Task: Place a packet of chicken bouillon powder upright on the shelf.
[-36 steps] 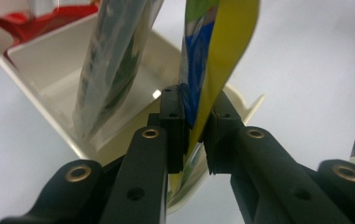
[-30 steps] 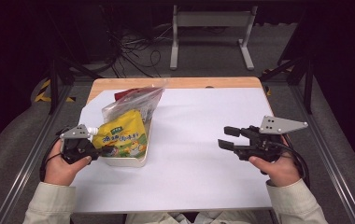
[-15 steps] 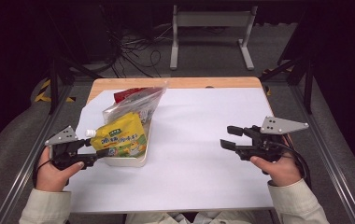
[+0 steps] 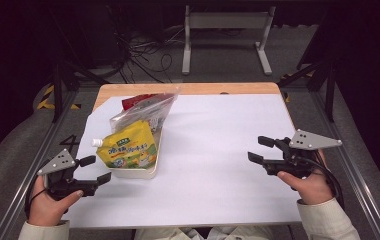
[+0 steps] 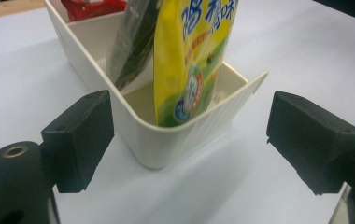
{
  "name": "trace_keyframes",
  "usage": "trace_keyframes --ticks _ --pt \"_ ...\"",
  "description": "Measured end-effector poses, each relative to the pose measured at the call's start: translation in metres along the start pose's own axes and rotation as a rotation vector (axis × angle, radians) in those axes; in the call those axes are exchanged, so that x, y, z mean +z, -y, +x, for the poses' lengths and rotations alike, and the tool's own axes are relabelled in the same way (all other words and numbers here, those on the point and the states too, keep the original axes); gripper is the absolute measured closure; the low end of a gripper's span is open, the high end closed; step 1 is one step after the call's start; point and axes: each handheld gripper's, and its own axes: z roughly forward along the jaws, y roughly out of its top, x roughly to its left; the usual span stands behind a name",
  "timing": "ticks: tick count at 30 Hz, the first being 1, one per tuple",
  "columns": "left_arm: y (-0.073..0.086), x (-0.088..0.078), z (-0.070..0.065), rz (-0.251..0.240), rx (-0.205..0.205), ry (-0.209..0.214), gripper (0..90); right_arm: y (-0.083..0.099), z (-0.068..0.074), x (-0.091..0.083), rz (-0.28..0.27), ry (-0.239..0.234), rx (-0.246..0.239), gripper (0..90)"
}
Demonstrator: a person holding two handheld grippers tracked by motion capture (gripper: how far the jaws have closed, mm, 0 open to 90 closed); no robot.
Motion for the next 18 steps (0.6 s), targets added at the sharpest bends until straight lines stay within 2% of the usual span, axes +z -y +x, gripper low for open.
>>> trace_keyframes --ticks 4,8,14,18 --pt "0.011 0.002 0.002 -0.019 -0.011 0.005 14.1 0.011 -0.006 -0.006 0.013 0.028 0.015 33.3" --pt "0.02 0.007 0.004 0.002 -0.021 0.019 14.3 0.024 -0.01 -0.01 0.034 0.051 0.039 31.5" --pt "0.032 0.013 0.007 -0.017 -0.029 0.041 13.8 0.041 -0.017 -0.016 0.047 0.085 0.063 30.7" --pt "0.038 0.021 0.008 0.005 -0.037 0.04 13.6 0.049 -0.02 -0.017 0.062 0.1 0.068 29.8"
